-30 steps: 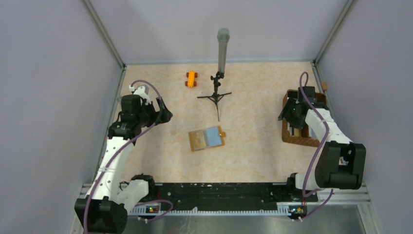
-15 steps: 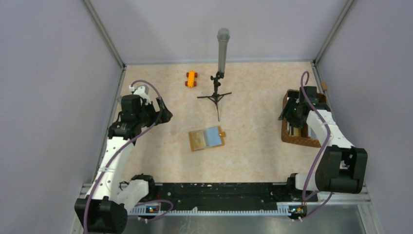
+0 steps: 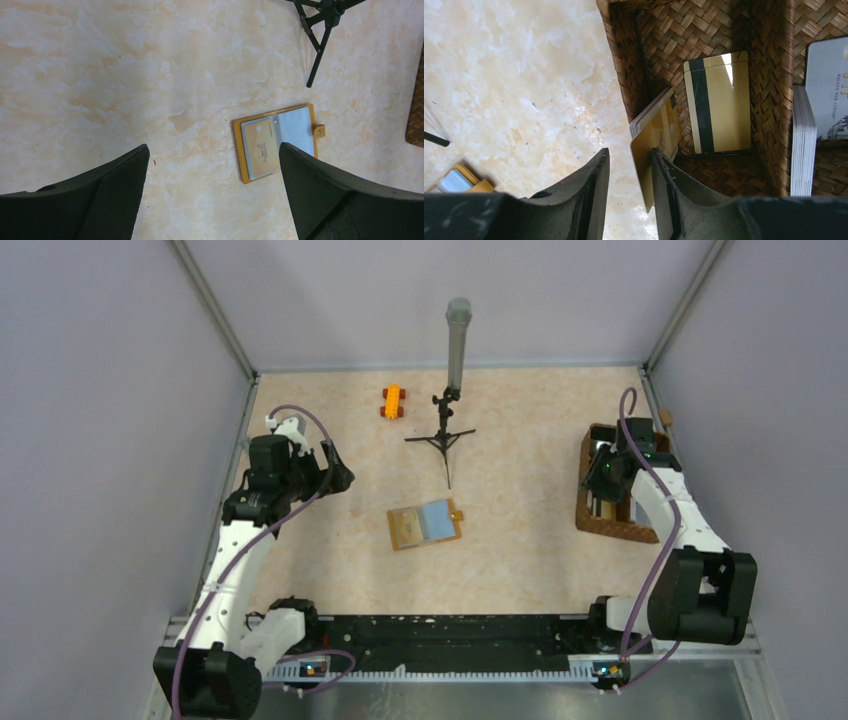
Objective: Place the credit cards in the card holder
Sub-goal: Pick up the credit card from the storage box, then insert the credit card into the card holder.
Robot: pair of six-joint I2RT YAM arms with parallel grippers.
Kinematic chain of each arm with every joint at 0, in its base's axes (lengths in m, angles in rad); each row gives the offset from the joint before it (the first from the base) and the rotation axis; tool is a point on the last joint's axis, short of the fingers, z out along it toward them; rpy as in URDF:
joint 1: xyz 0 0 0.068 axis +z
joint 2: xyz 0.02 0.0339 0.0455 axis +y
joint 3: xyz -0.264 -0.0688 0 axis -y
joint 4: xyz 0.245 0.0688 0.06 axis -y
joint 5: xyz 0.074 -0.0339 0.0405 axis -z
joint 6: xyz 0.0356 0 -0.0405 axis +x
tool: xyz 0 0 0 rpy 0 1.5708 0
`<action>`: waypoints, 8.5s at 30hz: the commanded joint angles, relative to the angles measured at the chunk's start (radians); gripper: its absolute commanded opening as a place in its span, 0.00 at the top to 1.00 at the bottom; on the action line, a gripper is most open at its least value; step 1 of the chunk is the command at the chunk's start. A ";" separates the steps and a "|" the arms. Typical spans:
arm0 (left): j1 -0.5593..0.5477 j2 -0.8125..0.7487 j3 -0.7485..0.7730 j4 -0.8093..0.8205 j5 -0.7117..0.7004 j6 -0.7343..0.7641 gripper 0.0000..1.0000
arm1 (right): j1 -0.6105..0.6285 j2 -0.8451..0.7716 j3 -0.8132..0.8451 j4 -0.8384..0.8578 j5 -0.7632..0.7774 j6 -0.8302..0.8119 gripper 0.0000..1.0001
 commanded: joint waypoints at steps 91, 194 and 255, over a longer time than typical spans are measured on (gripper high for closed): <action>-0.395 0.200 -0.483 0.862 0.077 -0.678 1.00 | 0.727 0.337 0.098 0.351 -0.144 0.131 0.51; -0.391 0.577 -0.558 1.191 0.104 -0.778 0.68 | 0.728 0.538 0.152 0.317 -0.002 0.201 1.00; -0.604 0.695 -0.051 0.509 -0.090 -0.683 0.23 | 0.751 0.525 0.129 0.362 -0.008 0.208 1.00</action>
